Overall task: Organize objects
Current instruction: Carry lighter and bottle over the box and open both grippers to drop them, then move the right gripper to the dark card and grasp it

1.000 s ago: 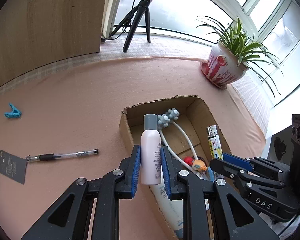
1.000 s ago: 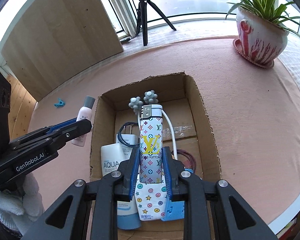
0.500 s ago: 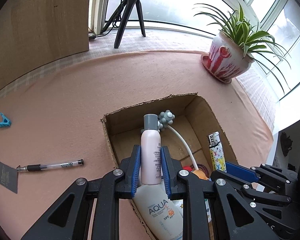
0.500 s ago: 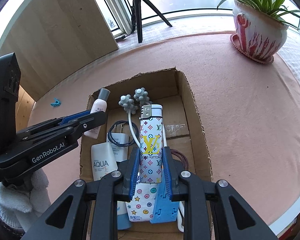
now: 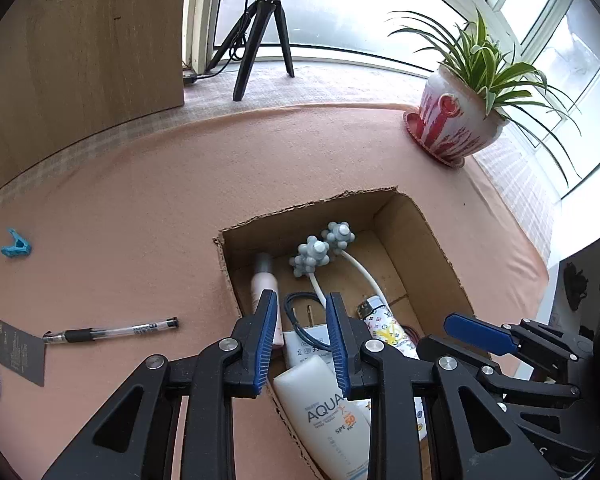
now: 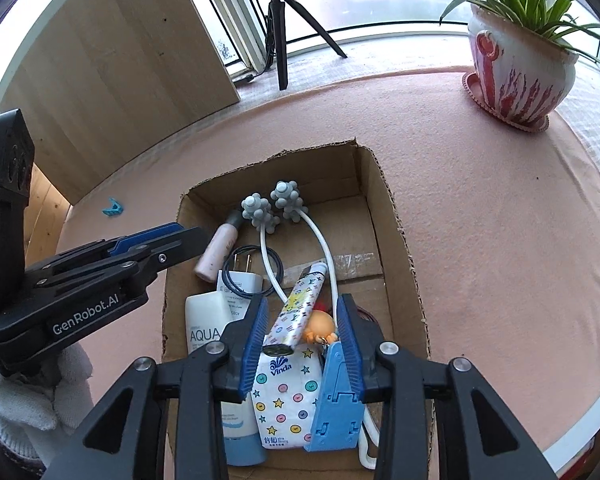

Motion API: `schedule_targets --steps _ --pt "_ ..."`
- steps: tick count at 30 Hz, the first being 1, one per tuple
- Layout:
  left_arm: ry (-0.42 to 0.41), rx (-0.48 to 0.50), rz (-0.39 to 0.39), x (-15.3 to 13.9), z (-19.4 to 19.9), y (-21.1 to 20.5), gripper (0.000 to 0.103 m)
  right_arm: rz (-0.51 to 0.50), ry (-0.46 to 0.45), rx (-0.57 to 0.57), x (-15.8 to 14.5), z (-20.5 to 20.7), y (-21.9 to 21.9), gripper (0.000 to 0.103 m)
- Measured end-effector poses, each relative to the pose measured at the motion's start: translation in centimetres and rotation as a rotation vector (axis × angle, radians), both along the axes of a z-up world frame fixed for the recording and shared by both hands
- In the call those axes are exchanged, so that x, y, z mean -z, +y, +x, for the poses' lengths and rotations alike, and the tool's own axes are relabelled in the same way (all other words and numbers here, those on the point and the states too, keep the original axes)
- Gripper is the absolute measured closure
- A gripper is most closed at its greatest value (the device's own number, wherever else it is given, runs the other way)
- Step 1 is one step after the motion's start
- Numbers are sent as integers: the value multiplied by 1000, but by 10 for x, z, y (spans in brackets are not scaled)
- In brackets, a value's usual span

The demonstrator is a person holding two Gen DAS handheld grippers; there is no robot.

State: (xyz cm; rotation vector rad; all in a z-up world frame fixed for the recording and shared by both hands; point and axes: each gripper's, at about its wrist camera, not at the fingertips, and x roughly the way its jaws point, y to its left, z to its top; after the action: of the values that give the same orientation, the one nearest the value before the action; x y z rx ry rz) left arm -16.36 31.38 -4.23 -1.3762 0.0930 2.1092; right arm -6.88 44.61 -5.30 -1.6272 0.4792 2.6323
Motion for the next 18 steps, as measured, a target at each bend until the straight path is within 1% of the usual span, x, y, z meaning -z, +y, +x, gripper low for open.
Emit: schedule_targets --steps 5,9,14,18 --pt "7 -18 8 -6 -1 -13 76 4 -1 -2 -1 -2 -3 69" --pt "6 -49 16 -9 -4 -31 76 7 10 -13 -3 -2 -9 67" --pt "3 -99 16 -10 -9 -64 76 2 28 -36 -7 -6 -21 66" --pt "3 -147 7 -8 -12 -98 76 -9 40 -55 -10 -11 -33 66"
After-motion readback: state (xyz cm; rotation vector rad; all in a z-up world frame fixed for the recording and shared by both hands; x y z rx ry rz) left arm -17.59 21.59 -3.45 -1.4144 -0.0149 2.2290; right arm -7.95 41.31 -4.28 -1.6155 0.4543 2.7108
